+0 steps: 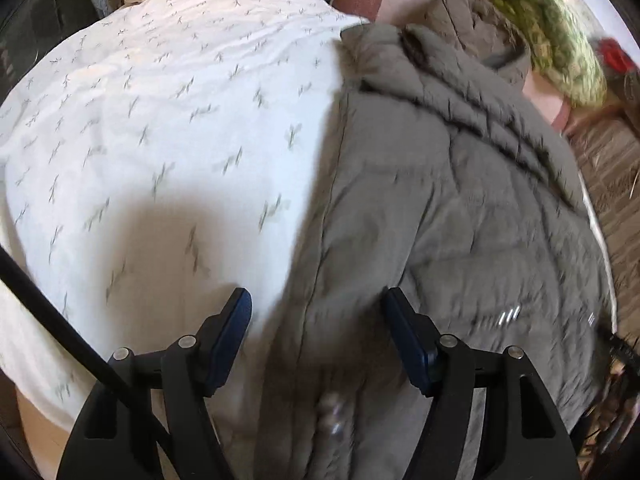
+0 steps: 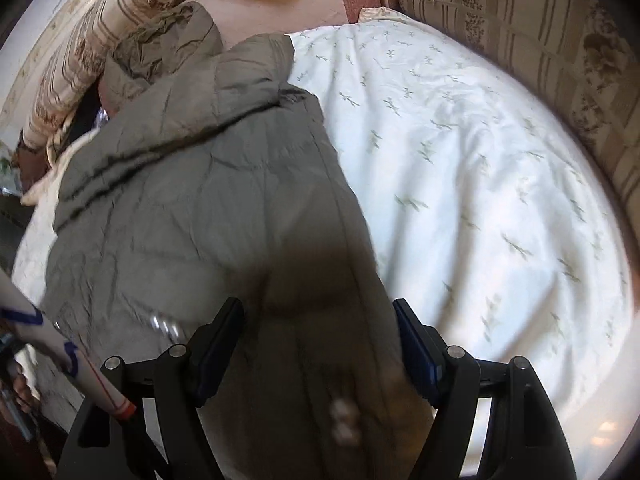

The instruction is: Fold large clothes

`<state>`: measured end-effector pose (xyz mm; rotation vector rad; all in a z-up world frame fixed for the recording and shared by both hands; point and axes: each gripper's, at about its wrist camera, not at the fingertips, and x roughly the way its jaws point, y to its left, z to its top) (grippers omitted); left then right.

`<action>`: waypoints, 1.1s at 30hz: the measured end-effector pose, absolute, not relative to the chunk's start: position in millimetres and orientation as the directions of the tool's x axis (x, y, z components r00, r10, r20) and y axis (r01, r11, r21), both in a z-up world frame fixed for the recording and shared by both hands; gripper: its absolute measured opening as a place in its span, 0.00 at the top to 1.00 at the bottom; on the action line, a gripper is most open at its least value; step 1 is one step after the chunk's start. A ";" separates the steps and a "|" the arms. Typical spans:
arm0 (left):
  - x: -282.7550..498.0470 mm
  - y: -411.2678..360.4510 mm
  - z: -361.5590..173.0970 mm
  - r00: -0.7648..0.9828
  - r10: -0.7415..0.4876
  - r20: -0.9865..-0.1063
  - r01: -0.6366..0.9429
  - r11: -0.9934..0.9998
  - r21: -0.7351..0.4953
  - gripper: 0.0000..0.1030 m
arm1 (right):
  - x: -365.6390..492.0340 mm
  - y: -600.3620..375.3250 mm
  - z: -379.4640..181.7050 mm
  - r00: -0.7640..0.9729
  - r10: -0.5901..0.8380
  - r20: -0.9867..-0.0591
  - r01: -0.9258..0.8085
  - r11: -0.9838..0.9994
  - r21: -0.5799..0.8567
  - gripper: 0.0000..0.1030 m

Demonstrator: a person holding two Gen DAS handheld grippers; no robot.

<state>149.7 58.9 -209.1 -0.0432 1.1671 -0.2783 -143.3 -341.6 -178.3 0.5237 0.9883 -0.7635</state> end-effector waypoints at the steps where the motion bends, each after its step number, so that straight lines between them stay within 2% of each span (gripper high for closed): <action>1: 141.6 59.1 -209.2 0.381 -0.223 -0.897 0.207 0.966 -0.152 0.36 | -146.3 -339.5 -179.8 0.318 -0.335 -0.887 0.775 0.631 0.040 0.23; 3: 131.5 55.1 -208.0 0.399 -0.183 -0.899 0.213 0.972 -0.103 0.39 | -152.7 -334.0 -182.7 0.301 -0.329 -0.895 0.783 0.621 0.035 0.23; 8: 110.6 59.1 -184.5 0.441 -0.132 -0.888 0.191 0.980 -0.050 0.39 | -160.8 -314.2 -152.4 0.332 -0.357 -0.873 0.780 0.625 0.041 0.22; 15: 107.1 93.7 -148.2 0.519 -0.094 -0.850 0.071 0.995 -0.067 0.39 | -137.1 -282.2 -93.4 0.472 -0.339 -0.814 0.687 0.720 0.098 0.20; 19: 120.4 96.3 -130.0 0.540 -0.104 -0.835 0.045 0.994 -0.095 0.39 | -103.9 -265.8 -86.5 0.506 -0.310 -0.805 0.624 0.775 0.094 0.20; 27: 156.8 30.4 -104.7 0.605 -0.100 -0.790 0.106 0.993 -0.044 0.38 | -40.6 -240.7 -72.2 0.562 -0.236 -0.793 0.530 0.838 0.126 0.20; 33: 193.1 -18.1 -108.1 0.613 -0.123 -0.781 0.162 0.986 -0.029 0.38 | 11.8 -232.2 -57.5 0.550 -0.284 -0.785 0.501 0.865 0.038 0.20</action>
